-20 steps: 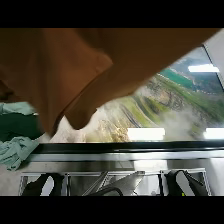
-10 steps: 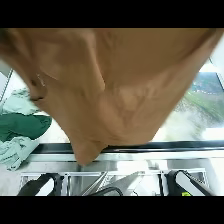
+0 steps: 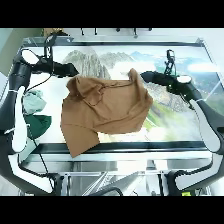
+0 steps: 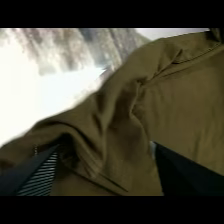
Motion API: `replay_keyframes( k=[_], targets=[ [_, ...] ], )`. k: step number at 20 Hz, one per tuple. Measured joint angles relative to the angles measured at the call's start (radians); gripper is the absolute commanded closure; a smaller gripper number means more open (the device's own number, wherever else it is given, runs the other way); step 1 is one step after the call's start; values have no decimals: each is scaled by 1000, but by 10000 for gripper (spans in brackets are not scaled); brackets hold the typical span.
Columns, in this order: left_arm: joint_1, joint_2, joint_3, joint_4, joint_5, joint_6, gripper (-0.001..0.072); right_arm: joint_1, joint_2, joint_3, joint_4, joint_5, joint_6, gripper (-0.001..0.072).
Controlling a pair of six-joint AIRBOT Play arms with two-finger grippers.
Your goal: Fold the shirts.
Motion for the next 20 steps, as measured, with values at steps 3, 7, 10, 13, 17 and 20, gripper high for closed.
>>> replay_keyframes(
  k=[3, 7, 10, 13, 17, 20],
  targets=[
    [74, -55, 80, 9, -95, -16, 8, -39, -8, 24, -34, 21, -9, 389],
    [183, -44, 80, 17, -290, -42, 8, -190, 35, 27, -146, 264, 161, 389],
    [238, 27, -112, 19, -375, -45, 9, -313, 66, -57, -212, 475, 261, 389],
    [272, 128, -415, 20, -353, -7, 9, -415, 122, -210, -238, 562, 297, 388],
    [300, 205, -724, 21, -207, 45, 9, -478, 195, -401, -248, 598, 304, 388],
    [308, 222, -819, 18, -106, 76, 10, -492, 217, -485, -248, 605, 304, 388]
  ],
)
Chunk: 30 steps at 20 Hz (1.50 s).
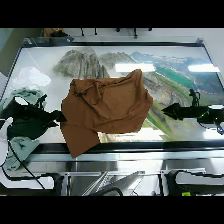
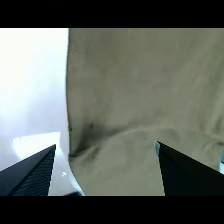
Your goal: Fold the shirts.
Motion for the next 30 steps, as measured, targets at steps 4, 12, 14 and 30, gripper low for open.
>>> replay_keyframes(
  k=[4, 12, 14, 30],
  targets=[
    [-5, -19, -8, -21, 39, 31, 439, 10, 8, -55, 2, 3, 0, 350],
    [-45, -125, 88, -188, -32, 148, 692, 242, -71, -80, 44, -125, -8, 251],
    [-44, -132, 109, -201, -49, 153, 692, 299, -95, -80, 100, -159, -34, 401],
    [26, 446, 851, -520, -82, 98, 693, 60, 375, 715, 276, -47, -37, 695]
  ],
)
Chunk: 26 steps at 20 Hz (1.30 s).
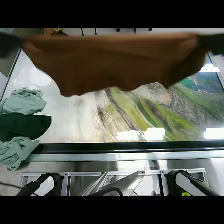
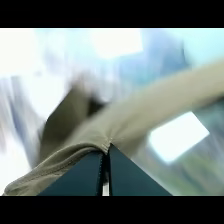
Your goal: Fold the shirts.
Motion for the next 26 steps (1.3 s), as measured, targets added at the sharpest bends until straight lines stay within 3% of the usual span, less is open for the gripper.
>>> replay_keyframes(
  k=[5, 9, 12, 16, 19, 26],
  targets=[
    [98, 224, 166, 73, 85, -9, 694, -101, 97, 210, -2, 14, 3, 694],
    [171, 320, -29, 104, 104, 19, 693, -118, 40, 227, 35, 116, 11, 694],
    [138, 283, -229, 77, 107, 71, 693, -73, -69, 141, 77, 198, 19, 694],
    [-30, 84, -434, 116, 193, 130, 693, 65, -277, -52, -3, 179, 17, 694],
    [-136, -158, -467, 217, 272, 121, 693, 121, -487, -129, -53, 108, 6, 695],
    [-234, -711, -147, 320, 283, 26, 693, 149, -943, 55, -62, 11, -19, 695]
  ],
)
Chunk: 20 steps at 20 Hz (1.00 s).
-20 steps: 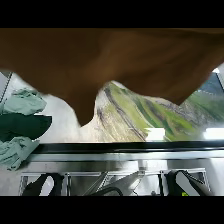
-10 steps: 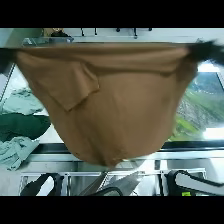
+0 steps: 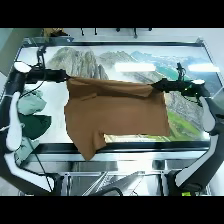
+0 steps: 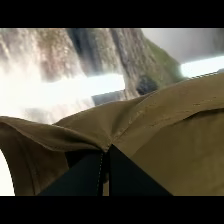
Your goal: Fold the shirts.
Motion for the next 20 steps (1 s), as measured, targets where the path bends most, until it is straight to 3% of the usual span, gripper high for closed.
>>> replay_keyframes(
  k=[7, 12, 20],
  targets=[
    [-29, -142, 176, 82, -111, -103, 694, -31, -99, 229, -173, 108, 55, 695],
    [-65, -154, 111, 192, -143, -157, 693, -41, -100, 255, -314, 174, 80, 694],
    [-91, -156, 16, 229, -98, -175, 690, -43, -100, 260, -450, 205, 133, 694]
  ],
)
